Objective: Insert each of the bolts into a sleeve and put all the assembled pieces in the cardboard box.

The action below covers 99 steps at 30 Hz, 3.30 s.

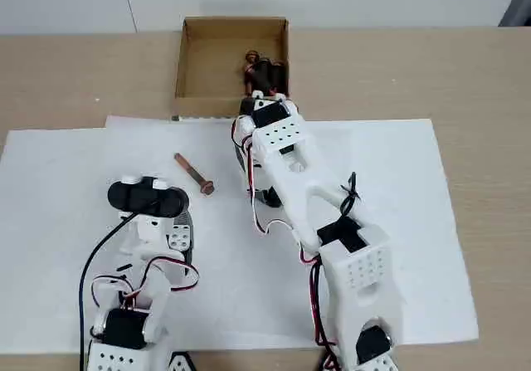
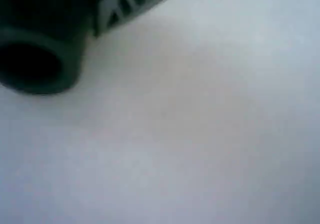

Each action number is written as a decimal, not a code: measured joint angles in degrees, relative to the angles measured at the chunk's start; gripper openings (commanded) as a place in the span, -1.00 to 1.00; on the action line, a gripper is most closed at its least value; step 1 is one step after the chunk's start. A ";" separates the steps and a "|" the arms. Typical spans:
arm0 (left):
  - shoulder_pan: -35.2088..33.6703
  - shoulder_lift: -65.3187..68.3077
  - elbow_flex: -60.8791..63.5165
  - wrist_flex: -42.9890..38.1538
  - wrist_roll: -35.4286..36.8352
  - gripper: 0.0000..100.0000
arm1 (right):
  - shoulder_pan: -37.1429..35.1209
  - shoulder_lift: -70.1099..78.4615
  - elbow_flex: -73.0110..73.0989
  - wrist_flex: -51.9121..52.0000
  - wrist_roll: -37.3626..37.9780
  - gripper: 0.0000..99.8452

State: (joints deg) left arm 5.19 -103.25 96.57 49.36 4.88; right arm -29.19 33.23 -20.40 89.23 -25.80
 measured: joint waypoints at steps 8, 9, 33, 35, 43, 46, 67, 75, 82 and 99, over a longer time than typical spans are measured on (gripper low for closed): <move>0.00 0.00 0.00 0.00 0.00 -0.99 | -0.26 0.18 -3.43 2.73 0.00 -1.00; 0.00 0.00 0.00 0.00 0.00 -0.99 | -0.44 -0.44 -4.57 3.08 0.00 -1.00; 0.00 19.34 -33.32 17.05 -9.85 -0.96 | 10.29 -48.26 12.04 6.51 0.00 -1.00; 0.00 26.37 -38.95 18.02 -8.44 -0.96 | 11.08 -52.66 15.47 6.51 0.00 -1.00; -0.09 51.34 -57.41 22.51 -0.44 -0.96 | 15.38 -72.09 29.71 6.51 0.00 -1.00; -0.09 58.64 -64.00 24.79 3.69 -0.96 | 16.35 -79.82 35.87 6.51 0.00 -1.00; -0.09 96.62 -85.54 26.81 23.30 -0.99 | 16.26 -113.14 62.86 3.43 0.00 -1.00; -0.09 105.85 -87.82 26.81 25.32 -0.99 | 16.44 -114.55 63.82 1.67 0.00 -1.00; -0.09 111.21 -87.82 26.81 25.49 -0.89 | 16.44 -114.55 65.76 1.14 0.00 -1.00; -3.25 120.35 -91.08 25.93 29.01 -0.71 | 16.44 -114.55 65.93 1.14 0.00 -1.00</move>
State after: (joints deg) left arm 1.93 17.10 5.49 75.30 33.89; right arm -12.75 -81.32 45.54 90.37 -25.80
